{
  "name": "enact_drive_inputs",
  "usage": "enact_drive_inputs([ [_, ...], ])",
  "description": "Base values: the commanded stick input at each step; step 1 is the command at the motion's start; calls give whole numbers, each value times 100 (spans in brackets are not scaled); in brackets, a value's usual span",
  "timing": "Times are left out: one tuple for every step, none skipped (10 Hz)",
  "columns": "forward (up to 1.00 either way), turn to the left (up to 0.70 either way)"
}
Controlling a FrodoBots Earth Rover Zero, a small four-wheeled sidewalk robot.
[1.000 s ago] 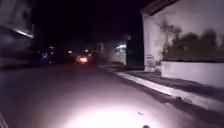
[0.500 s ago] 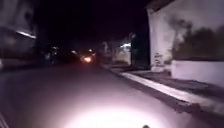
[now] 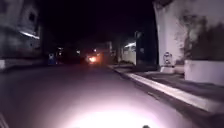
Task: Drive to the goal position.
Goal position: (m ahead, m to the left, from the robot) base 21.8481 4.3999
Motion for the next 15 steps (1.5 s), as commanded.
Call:
enact_drive_inputs([
  [70, 0],
  [70, 14],
  [70, 35],
  [70, 35],
  [70, 35],
  [70, 35],
  [70, 28],
  [70, 0],
  [70, 0],
  [70, 0],
  [70, 0],
  [70, 0],
  [70, 0],
  [70, 0],
  [70, 19],
])
